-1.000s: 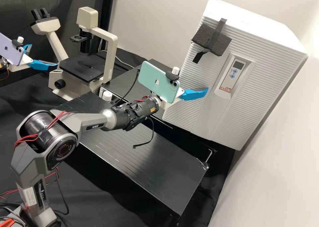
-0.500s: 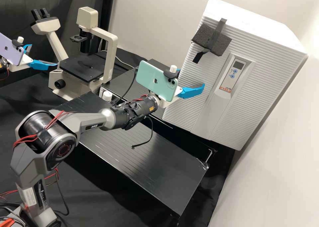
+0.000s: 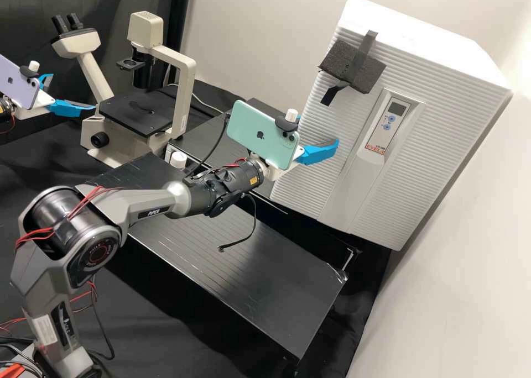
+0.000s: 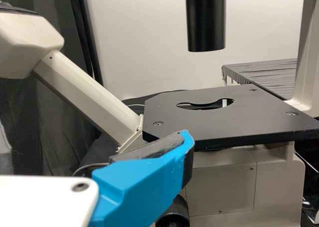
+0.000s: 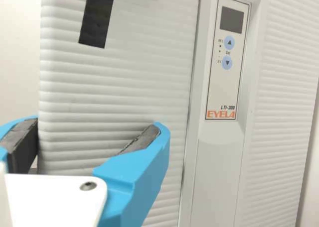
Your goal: Open the incubator door.
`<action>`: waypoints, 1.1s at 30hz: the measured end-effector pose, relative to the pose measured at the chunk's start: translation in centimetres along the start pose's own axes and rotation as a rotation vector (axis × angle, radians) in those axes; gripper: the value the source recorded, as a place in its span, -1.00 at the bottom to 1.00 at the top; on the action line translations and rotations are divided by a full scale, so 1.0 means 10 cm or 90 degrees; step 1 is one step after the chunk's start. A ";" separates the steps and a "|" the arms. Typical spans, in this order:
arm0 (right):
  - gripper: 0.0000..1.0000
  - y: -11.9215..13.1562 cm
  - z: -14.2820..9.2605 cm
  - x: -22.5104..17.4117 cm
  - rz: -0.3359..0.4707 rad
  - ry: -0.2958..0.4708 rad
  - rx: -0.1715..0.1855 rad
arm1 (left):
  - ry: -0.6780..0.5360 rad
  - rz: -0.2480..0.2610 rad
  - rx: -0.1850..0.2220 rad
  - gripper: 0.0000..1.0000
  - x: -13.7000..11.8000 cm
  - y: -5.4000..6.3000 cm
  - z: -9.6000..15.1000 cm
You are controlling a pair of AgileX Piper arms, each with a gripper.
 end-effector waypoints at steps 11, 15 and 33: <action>-1.00 0.13 0.13 -0.13 -0.001 0.016 0.015 | 0.000 0.000 0.000 1.00 0.00 0.00 0.00; -1.00 0.20 0.17 -0.29 0.005 0.019 0.019 | 0.000 0.000 0.000 1.00 0.00 0.00 0.00; 1.00 0.52 0.33 -0.93 0.098 -0.048 -0.051 | 0.000 0.000 0.000 1.00 0.00 0.00 0.00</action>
